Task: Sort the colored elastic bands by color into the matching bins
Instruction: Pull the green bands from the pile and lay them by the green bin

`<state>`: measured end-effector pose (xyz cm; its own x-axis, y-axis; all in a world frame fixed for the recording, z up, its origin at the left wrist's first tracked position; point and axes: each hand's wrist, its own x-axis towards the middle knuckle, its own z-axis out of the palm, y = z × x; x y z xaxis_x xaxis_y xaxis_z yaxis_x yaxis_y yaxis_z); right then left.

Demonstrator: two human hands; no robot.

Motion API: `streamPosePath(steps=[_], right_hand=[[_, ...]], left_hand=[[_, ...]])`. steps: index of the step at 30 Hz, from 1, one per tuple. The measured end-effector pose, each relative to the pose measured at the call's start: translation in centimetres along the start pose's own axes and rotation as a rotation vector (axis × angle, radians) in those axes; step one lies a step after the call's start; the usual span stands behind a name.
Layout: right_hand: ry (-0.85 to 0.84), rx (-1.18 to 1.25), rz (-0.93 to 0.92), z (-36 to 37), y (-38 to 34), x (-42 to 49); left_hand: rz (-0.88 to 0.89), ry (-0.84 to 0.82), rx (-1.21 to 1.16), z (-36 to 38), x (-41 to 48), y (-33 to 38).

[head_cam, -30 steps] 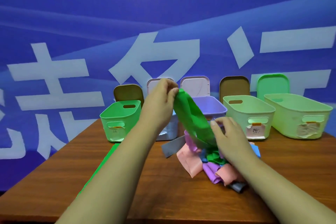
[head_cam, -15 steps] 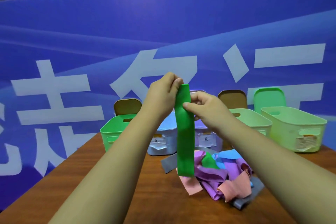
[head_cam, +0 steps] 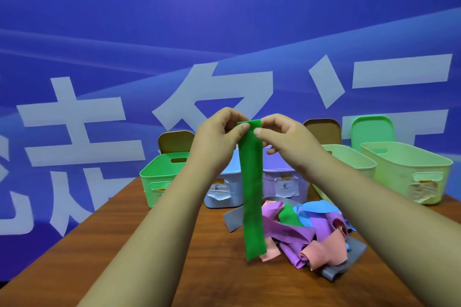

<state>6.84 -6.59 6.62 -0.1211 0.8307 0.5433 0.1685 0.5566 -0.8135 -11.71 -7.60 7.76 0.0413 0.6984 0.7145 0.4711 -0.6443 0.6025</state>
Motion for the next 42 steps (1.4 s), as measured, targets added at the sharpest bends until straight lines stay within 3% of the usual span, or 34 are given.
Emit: streamPosePath(steps=[11,21,28,37,42], right_hand=[[0.020,-0.071,-0.044,1.2,-2.0,1.6],[0.056,-0.067,-0.076,1.8,-3.5,3.7],[0.121,-0.039,-0.046,2.8,-2.8,5.2],[0.180,0.068,0.132,7.4,2.1,6.2],[0.139,0.116,0.222,12.6,5.4,6.3]], left_hand=[[-0.228,-0.050,-0.240,1.7,-3.1,-5.0],[-0.358,-0.256,-0.277,3.9,-9.8,-9.9],[-0.428,-0.297,-0.332,2.0,-12.9,-11.0],[-0.516,-0.138,-0.421,-5.4,-18.8,-12.2],[-0.552,0.051,-0.419,-10.7,-21.5,-11.9]])
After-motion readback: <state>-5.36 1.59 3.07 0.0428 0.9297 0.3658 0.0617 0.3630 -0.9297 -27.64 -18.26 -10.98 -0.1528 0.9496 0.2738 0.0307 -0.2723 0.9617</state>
